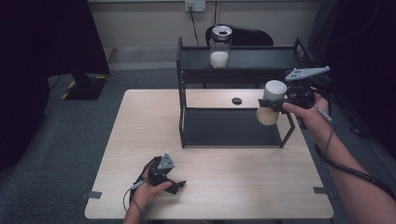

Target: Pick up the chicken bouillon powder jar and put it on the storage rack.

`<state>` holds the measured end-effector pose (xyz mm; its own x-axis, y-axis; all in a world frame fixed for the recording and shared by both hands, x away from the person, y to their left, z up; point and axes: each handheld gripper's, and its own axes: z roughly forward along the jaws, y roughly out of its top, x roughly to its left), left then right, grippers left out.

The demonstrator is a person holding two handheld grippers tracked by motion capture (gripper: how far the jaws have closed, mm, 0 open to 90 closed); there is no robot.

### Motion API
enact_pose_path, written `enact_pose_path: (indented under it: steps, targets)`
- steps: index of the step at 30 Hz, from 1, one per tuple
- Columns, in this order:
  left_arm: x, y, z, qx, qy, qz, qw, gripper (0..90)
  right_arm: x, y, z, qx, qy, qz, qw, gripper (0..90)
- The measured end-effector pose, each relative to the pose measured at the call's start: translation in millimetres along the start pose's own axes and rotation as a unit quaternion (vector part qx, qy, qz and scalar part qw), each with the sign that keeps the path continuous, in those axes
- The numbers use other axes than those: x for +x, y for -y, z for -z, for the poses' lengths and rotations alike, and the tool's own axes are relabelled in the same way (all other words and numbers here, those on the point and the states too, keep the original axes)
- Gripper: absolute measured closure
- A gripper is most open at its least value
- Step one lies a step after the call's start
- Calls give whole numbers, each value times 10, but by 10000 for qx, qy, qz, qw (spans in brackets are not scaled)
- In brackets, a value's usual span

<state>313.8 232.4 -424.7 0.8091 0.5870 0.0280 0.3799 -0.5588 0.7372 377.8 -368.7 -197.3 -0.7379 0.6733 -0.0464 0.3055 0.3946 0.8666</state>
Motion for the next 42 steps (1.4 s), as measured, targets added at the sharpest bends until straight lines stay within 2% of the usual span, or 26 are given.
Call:
enact_pose_path:
  steps: [16,42]
  targets:
    - [0,1,0,-1,-1,-1,10000,0,-14,-431,138,-37,-8,61,10000,350]
    - [0,0,0,0,-2,-3,10000,0,-114,-902,355,-127,62,37,9999,349]
